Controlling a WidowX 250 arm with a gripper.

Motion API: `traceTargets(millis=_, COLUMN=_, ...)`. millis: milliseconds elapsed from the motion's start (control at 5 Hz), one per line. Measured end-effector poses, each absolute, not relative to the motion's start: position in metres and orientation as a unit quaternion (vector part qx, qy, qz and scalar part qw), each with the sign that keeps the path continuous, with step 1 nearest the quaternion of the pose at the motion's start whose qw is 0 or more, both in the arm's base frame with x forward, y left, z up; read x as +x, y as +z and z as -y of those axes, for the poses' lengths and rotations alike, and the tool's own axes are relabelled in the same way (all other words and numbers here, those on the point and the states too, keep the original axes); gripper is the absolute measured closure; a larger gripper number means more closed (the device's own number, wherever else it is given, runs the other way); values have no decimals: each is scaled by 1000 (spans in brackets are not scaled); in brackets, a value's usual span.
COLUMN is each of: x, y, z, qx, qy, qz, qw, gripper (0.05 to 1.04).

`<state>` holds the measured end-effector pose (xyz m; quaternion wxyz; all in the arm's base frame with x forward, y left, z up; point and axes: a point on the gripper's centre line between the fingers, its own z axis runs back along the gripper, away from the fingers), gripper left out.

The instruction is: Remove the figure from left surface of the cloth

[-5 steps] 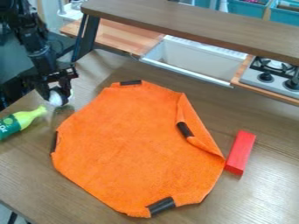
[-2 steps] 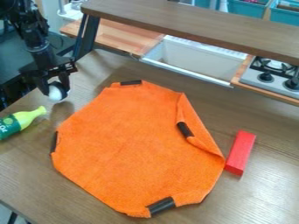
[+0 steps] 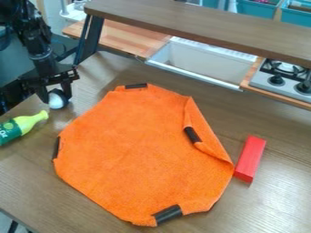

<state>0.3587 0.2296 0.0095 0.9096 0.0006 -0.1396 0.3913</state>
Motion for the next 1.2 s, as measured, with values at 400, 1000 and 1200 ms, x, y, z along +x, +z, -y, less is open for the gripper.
traceTargets(millis=400, x=355, y=3, z=-223, qx=-16, qy=392, qz=132, qw=910, gripper=83)
traceTargets(millis=1000, x=342, y=50, z=-212, qx=-65, qy=380, qz=180, qw=905, gripper=84)
traceTargets(millis=1200, x=334, y=62, z=-210, qx=-77, qy=373, qz=191, qw=905, gripper=84)
